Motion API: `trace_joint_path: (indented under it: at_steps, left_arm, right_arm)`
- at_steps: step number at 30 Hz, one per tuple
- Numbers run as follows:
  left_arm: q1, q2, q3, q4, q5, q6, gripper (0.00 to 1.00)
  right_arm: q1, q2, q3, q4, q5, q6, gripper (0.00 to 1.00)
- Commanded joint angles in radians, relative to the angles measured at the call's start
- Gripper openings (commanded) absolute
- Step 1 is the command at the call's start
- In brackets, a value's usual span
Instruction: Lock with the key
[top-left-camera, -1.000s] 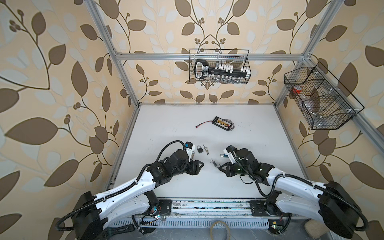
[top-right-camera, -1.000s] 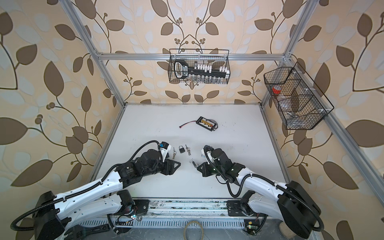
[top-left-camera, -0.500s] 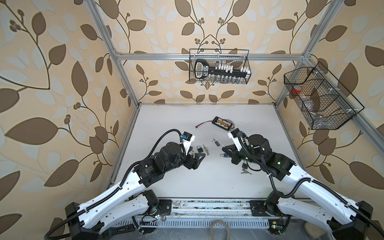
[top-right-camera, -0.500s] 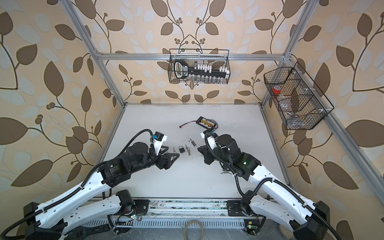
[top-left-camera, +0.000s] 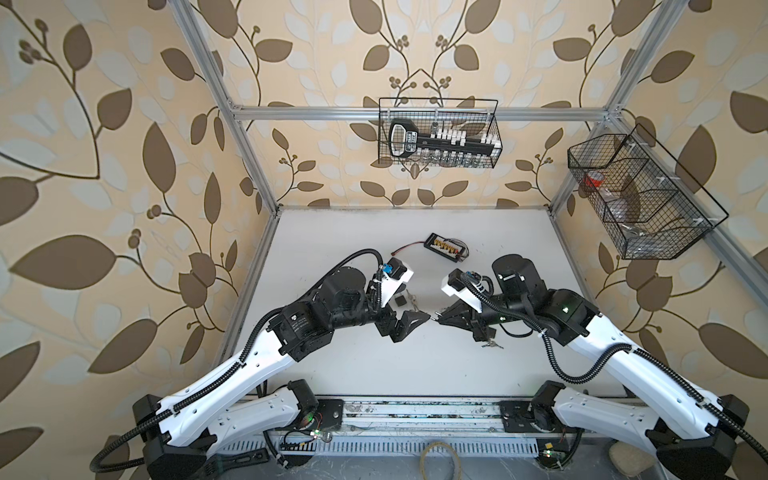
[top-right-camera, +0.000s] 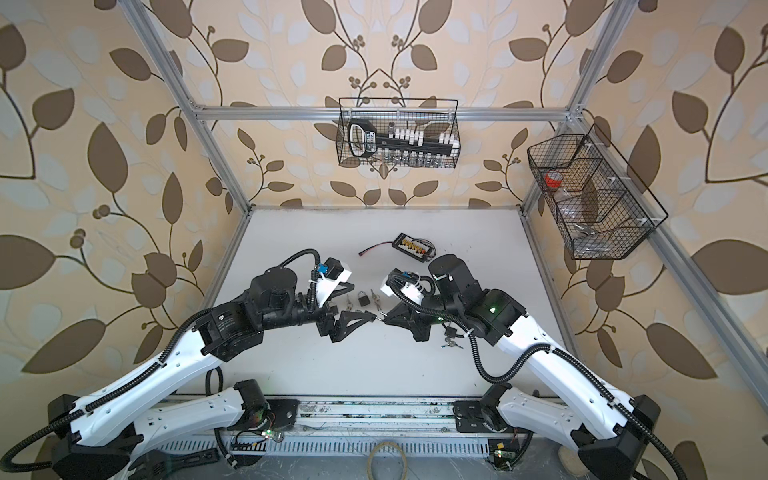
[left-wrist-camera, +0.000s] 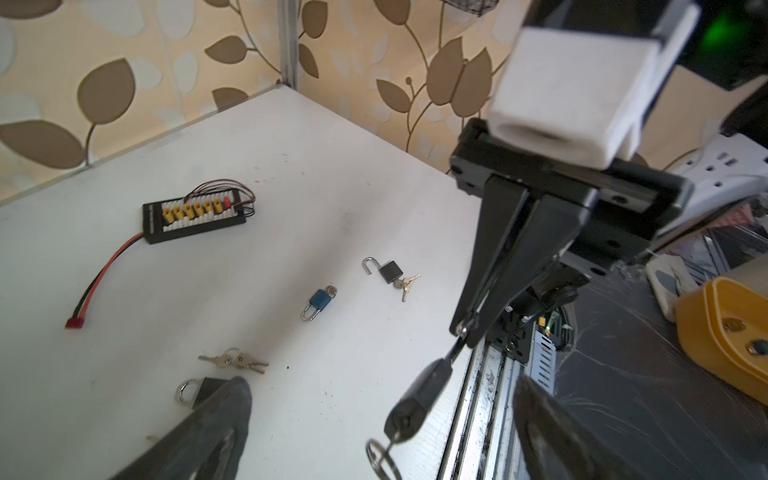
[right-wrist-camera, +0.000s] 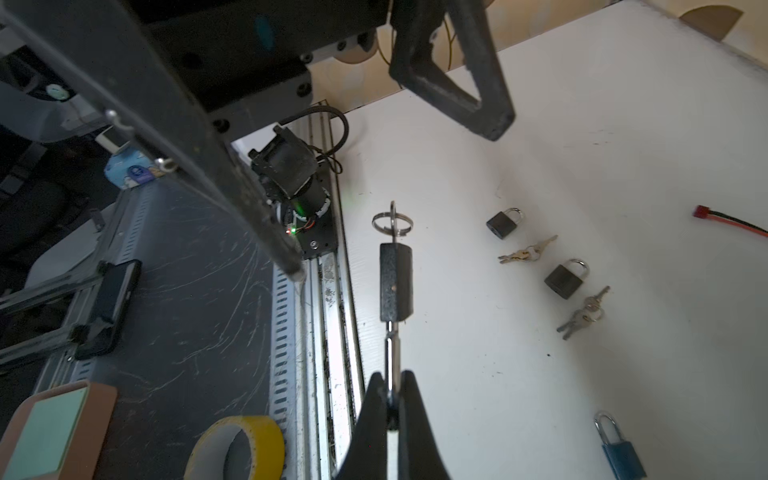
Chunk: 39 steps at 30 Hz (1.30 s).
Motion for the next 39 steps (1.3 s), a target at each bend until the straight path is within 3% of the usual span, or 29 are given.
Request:
trace_joint_path:
  at_steps: [1,7,17,25,33,34,37,39]
  left_arm:
    - [-0.006,0.025,0.047,-0.009,0.200,0.072,0.89]
    - [-0.006,0.054,0.053,-0.031,0.323,0.088,0.71]
    - [-0.006,0.071,0.069,-0.028,0.357,0.094,0.34]
    - [-0.006,0.081,0.064,-0.035,0.343,0.100,0.32]
    - [-0.005,0.075,0.067,-0.020,0.324,0.090,0.00]
    - [-0.006,0.073,0.065,-0.011,0.322,0.083,0.00]
    - [-0.005,0.060,0.042,0.049,0.302,0.022,0.00]
    - [-0.005,0.042,0.007,0.126,0.285,-0.041,0.00]
  right_arm:
    - [-0.012,-0.005,0.054,-0.034,-0.121,-0.062,0.00]
    - [-0.051,-0.024,0.075,-0.054,-0.178,-0.076,0.00]
    - [-0.061,-0.032,0.069,-0.081,-0.183,-0.087,0.00]
    - [-0.074,-0.042,0.076,-0.081,-0.224,-0.080,0.00]
    - [-0.075,-0.044,0.063,-0.076,-0.213,-0.078,0.00]
    - [-0.075,-0.052,0.063,-0.065,-0.194,-0.070,0.00]
    - [-0.075,-0.104,0.045,0.029,-0.095,-0.014,0.35]
    - [-0.075,-0.165,0.007,0.139,-0.031,0.035,0.41]
